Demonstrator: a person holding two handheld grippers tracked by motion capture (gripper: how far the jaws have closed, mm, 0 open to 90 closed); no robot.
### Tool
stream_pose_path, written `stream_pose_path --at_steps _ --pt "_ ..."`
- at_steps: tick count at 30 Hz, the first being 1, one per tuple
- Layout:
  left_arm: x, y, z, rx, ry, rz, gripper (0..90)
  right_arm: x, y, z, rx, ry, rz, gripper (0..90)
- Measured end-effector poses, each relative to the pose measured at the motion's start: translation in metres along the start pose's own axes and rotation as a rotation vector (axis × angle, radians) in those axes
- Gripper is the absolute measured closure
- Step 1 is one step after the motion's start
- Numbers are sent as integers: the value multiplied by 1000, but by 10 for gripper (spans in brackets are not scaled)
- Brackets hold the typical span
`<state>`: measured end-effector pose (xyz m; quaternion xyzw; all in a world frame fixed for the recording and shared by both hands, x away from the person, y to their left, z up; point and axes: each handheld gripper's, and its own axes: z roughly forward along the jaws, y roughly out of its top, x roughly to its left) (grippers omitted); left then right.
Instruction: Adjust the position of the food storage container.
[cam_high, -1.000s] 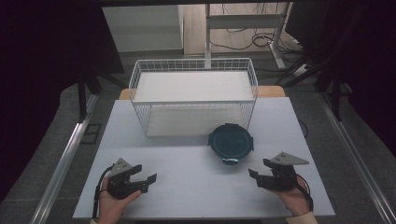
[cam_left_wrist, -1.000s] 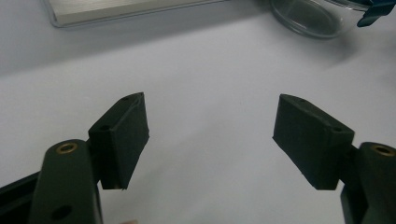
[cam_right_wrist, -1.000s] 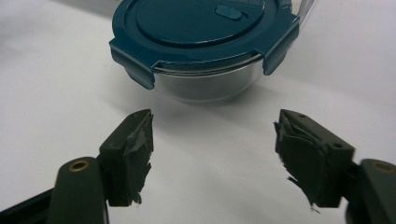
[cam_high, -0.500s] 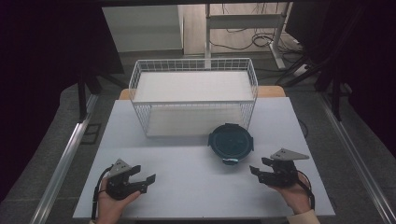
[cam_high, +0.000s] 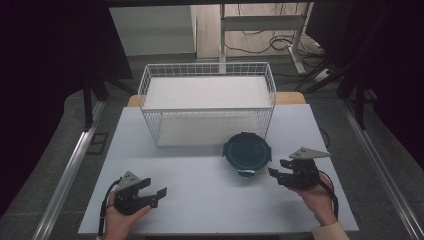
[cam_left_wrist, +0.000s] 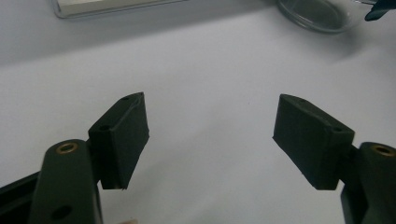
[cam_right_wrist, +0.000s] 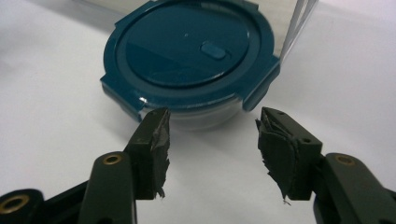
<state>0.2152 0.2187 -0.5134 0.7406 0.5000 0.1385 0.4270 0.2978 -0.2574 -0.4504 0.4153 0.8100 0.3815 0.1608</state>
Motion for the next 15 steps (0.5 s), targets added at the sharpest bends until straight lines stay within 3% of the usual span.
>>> stream_pose_path --at_steps 5,9,15 --pt "0 0 0 0 2 0 257 -1 14 2 -1 -17 -51 542" --pt "0 0 0 0 6 -3 257 -4 25 4 -1 -16 -69 638" --pt "0 -1 1 3 6 -3 256 -8 38 11 9 -22 -90 710"
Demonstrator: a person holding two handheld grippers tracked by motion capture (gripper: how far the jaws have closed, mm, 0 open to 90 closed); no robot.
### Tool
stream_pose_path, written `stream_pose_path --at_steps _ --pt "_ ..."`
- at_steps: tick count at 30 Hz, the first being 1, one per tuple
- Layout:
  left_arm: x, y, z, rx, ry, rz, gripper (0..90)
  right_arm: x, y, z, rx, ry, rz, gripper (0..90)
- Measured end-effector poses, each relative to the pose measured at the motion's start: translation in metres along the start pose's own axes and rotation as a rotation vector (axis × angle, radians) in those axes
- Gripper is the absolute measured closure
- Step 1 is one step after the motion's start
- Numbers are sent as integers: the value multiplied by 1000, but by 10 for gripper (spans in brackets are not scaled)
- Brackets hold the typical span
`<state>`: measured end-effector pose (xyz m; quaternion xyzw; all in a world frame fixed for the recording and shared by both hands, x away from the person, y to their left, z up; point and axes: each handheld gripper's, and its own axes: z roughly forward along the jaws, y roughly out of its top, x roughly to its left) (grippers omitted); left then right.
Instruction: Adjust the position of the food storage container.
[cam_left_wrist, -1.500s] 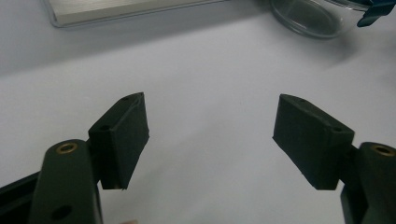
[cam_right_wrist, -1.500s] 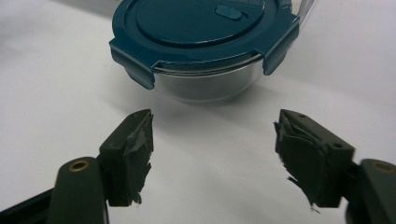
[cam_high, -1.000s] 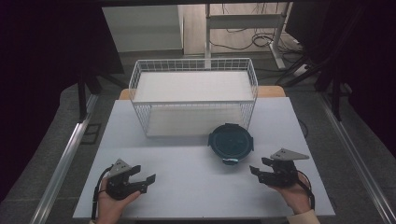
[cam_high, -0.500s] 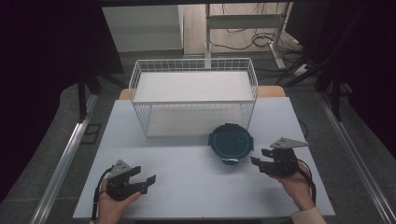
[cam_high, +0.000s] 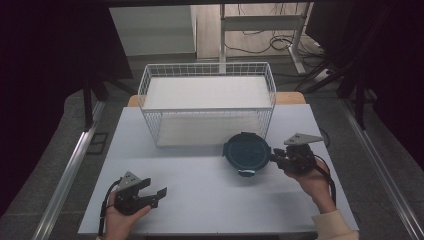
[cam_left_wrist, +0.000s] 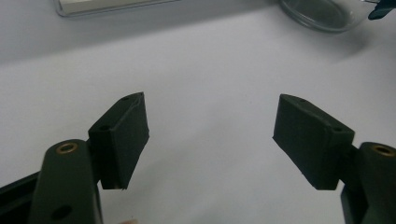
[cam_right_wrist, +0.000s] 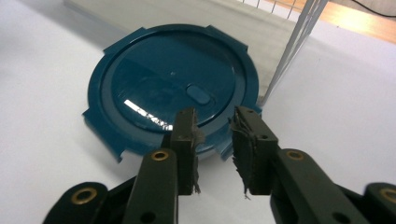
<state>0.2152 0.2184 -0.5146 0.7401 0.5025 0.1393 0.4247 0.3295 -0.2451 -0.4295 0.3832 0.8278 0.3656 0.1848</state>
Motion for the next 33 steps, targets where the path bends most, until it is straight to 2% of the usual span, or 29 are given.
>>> stream_pose_path --at_steps 2,5,6,7,8,10,17,24,28,33 --pt "1 0 0 0 3 -1 256 -1 4 2 0 -15 -5 725" --pt "1 0 -1 -1 5 -3 256 -3 8 4 -1 -11 -9 762" --pt "2 0 -1 -1 7 -2 256 -4 12 6 2 -12 -20 806" --pt "2 0 -1 -1 7 -2 256 -4 12 6 2 -12 -20 806" --pt "1 -1 0 2 7 -6 256 -4 15 9 12 -13 -27 853" --pt "1 -1 0 2 7 -4 257 -6 17 12 16 -5 -38 884" --pt "1 0 -1 1 6 -4 257 -10 25 26 30 -14 -58 895" --pt "0 0 -2 0 2 -4 257 -14 33 49 55 -34 -74 895" --pt "-1 0 -2 4 -4 -1 256 -18 35 56 70 -61 -87 895" --pt "0 0 -1 4 -2 -7 257 -24 35 62 88 -71 -90 895"
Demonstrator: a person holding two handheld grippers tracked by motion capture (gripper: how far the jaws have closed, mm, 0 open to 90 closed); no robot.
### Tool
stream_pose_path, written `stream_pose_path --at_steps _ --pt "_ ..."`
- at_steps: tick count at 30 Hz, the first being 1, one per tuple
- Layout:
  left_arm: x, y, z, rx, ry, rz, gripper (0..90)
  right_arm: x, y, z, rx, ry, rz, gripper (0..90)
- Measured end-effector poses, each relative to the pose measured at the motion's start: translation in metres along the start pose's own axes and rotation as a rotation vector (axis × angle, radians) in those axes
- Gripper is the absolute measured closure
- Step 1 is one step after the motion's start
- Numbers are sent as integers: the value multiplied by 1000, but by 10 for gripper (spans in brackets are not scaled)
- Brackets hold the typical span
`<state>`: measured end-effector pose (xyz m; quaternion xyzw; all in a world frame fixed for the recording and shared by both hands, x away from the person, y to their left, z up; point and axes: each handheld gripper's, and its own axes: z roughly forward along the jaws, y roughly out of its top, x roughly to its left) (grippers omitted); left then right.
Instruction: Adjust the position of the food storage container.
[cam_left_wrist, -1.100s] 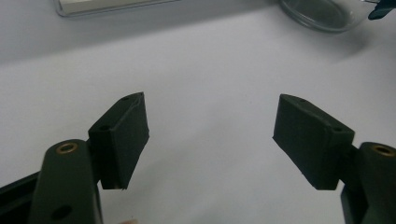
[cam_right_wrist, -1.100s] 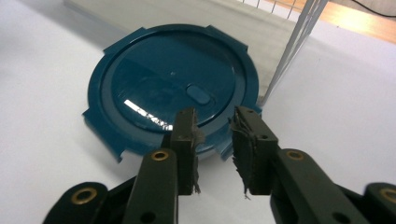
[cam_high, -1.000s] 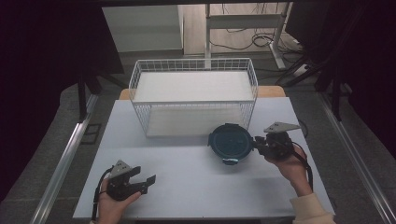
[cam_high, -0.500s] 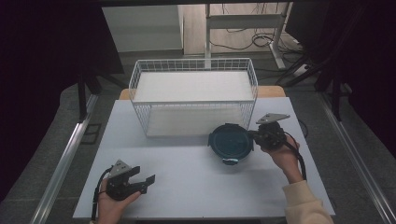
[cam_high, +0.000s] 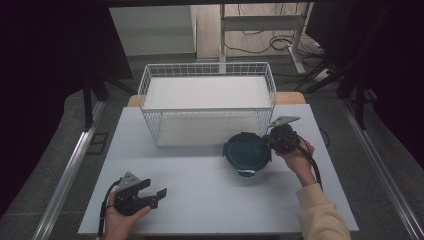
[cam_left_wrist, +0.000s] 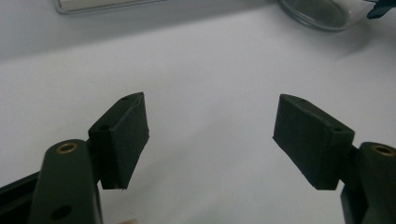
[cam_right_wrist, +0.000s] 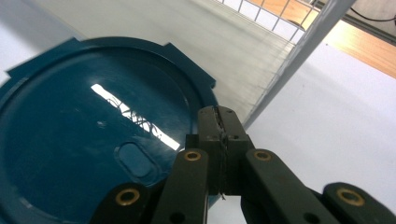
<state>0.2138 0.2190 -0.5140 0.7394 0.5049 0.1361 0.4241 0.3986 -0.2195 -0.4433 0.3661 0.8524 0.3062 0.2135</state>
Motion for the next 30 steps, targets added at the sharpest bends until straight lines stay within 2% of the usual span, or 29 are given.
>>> stream_pose_path --at_steps 5,11,22,30 --pt "-1 0 0 2 -3 3 257 -7 -3 11 38 -20 1 895" --pt "-1 0 0 3 -2 3 257 -11 -4 19 54 -15 7 896" --pt "-1 0 1 5 -6 6 256 -9 -4 20 64 -31 -4 898" --pt "-1 0 2 8 -5 5 257 -2 -3 21 58 -24 -5 899"
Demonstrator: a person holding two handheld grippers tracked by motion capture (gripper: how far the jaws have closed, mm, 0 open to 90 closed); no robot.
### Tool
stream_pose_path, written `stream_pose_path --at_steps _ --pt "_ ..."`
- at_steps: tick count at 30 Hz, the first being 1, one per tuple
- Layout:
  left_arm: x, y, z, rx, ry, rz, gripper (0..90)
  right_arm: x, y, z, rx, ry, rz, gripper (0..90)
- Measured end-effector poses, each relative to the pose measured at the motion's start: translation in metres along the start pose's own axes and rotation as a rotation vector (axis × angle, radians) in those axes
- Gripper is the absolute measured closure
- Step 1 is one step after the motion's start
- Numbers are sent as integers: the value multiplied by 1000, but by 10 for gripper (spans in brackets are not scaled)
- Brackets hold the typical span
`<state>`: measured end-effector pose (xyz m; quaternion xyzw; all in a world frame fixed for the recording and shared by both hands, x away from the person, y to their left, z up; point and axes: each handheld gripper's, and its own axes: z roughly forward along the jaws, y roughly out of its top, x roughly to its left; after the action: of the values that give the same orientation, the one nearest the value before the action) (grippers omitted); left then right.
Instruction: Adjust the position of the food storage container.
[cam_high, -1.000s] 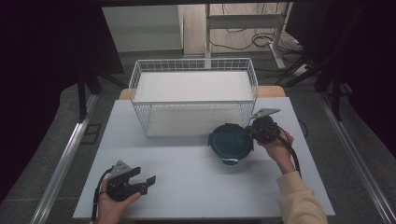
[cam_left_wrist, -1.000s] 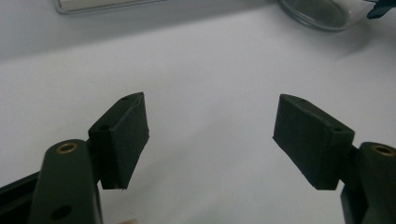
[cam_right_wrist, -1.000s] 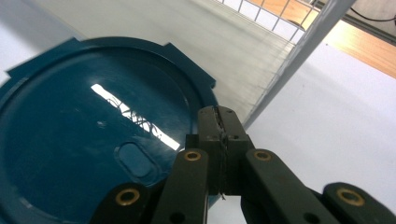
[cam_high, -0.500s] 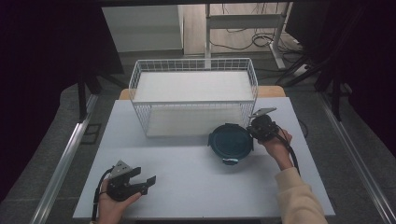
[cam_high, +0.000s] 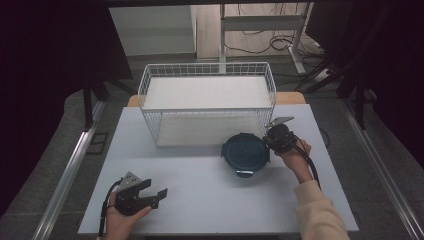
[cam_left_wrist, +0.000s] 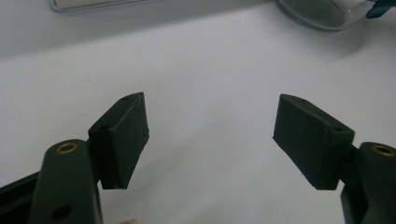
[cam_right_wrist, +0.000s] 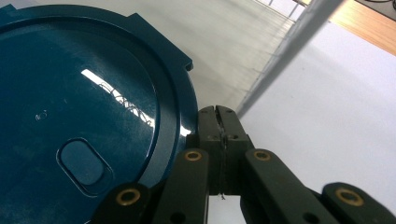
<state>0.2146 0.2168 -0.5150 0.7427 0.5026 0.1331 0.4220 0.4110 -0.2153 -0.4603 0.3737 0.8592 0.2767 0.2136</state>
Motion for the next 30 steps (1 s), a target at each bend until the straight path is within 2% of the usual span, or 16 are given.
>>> stream_pose_path --at_steps 3,7,12,16,23,30 --pt "0 0 0 -2 -1 0 256 5 2 0 2 9 -1 899" --pt "1 0 -1 -3 -1 1 255 12 3 1 1 43 -7 900" --pt "1 0 -1 -4 -3 3 256 18 5 1 1 45 -23 900" --pt "1 0 -1 -5 -3 2 256 23 5 1 -7 73 -22 900" --pt "2 0 0 -3 1 1 256 36 9 5 -15 91 -63 900" --pt "4 0 -1 -6 4 -6 256 45 12 7 -17 119 -75 900"
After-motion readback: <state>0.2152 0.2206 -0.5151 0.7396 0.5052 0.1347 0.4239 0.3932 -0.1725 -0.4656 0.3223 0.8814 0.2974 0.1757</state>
